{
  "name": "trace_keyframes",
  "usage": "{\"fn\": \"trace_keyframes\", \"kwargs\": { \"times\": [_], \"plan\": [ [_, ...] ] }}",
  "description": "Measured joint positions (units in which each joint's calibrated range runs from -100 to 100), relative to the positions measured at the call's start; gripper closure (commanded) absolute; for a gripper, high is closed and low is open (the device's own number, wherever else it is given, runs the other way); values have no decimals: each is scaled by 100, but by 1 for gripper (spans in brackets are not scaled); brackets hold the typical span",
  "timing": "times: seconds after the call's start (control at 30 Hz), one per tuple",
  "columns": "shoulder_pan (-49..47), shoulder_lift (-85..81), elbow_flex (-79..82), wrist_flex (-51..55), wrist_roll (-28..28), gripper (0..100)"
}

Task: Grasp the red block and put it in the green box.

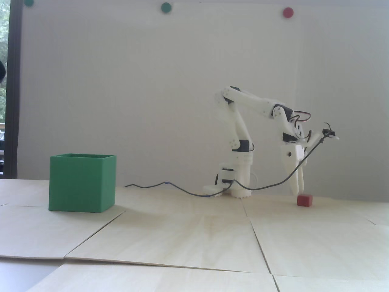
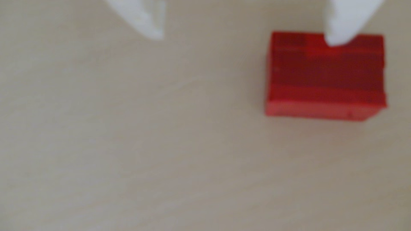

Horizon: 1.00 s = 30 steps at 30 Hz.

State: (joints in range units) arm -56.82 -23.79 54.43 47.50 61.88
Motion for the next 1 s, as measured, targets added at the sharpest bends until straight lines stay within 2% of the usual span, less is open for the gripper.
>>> {"fn": "trace_keyframes", "kwargs": {
  "times": [0.4,1.0],
  "plan": [
    [53,-50,555,-674,31,74],
    [53,-17,376,-549,15,74]
  ]
}}
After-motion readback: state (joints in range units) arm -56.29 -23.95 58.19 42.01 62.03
